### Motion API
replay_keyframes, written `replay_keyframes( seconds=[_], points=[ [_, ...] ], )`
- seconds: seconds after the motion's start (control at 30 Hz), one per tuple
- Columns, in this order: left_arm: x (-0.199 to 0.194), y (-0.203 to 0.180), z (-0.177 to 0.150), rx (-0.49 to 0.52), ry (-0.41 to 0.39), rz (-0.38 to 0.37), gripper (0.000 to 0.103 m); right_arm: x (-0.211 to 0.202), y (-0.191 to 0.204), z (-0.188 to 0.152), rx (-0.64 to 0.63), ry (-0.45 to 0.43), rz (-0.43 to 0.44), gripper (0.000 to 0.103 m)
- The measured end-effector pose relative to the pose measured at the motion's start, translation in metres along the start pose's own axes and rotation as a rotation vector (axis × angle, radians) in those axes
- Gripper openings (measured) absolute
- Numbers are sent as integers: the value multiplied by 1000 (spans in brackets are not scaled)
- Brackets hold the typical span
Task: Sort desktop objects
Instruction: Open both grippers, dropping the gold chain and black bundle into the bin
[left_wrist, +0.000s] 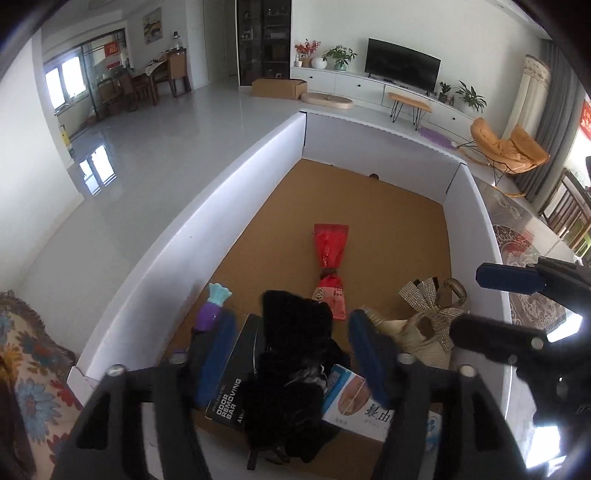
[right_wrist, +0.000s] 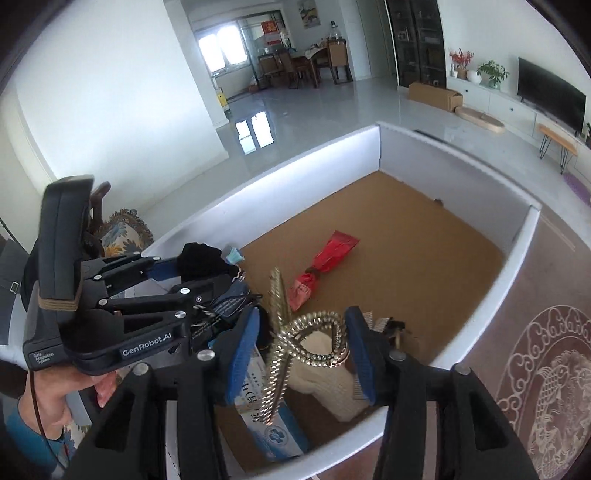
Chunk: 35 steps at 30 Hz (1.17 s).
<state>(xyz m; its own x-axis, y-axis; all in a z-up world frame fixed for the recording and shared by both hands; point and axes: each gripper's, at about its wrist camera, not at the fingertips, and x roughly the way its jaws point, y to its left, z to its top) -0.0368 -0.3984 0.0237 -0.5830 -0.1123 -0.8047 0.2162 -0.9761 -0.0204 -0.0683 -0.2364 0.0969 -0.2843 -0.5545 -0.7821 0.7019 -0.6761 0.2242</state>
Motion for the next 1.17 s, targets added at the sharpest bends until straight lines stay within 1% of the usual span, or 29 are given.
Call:
replay_keyframes(
  seconds=[0.03, 0.07, 0.13, 0.17, 0.2, 0.27, 0.3, 0.33, 0.43, 0.5, 0.6, 0.67, 0.7, 0.77, 0.83, 0.9, 1.0, 1.1, 1.13, 1.17],
  points=[
    [-4, 2, -3, -7, -21, 10, 90, 7, 0, 0, 5, 25, -4, 82],
    [-9, 4, -6, -16, -48, 14, 94, 10, 0, 0, 7, 35, -9, 85],
    [-19, 7, -11, -43, -114, 13, 94, 6, -1, -2, -1, 23, -8, 85],
    [-22, 8, -13, -61, -129, 13, 96, 2, -2, -2, -10, 18, -23, 87],
    [-21, 9, -14, -76, -128, 9, 98, 0, -3, 0, -24, 15, -48, 89],
    [-19, 8, -17, -103, -88, -15, 103, -12, -3, -1, -57, 2, -85, 95],
    [-19, 5, -18, -114, -57, -17, 103, -16, -3, 0, -68, -5, -104, 96],
    [-19, 3, -19, -134, -46, -4, 103, -20, -6, 0, -76, -14, -120, 96],
    [-27, -1, -23, -187, -62, 86, 103, -33, -11, -5, -91, -28, -157, 96],
    [-29, -7, -23, -176, -58, 171, 103, -37, -14, -9, -101, -24, -176, 96],
    [-36, -16, -22, -129, -82, 297, 103, -41, -19, -16, -107, -13, -191, 96],
    [-41, -21, -22, -118, -96, 346, 103, -41, -21, -18, -108, -12, -193, 96],
    [-46, -18, -25, -130, -105, 347, 103, -41, -21, -19, -108, -12, -194, 96],
    [-50, -13, -26, -180, -109, 323, 103, -41, -24, -20, -100, -12, -190, 96],
    [-51, -7, -28, -231, -102, 306, 103, -39, -24, -20, -95, -12, -185, 96],
    [-52, -3, -29, -261, -97, 306, 103, -39, -22, -19, -103, -13, -186, 96],
    [-51, -1, -31, -278, -99, 334, 103, -39, -19, -19, -119, -10, -190, 96],
    [-57, -5, -35, -291, -125, 407, 103, -39, -18, -18, -125, -10, -188, 96],
    [-60, -6, -36, -294, -136, 425, 103, -39, -17, -18, -123, -11, -187, 96],
    [-62, -7, -36, -294, -142, 427, 103, -40, -17, -17, -121, -12, -185, 96]
  ],
)
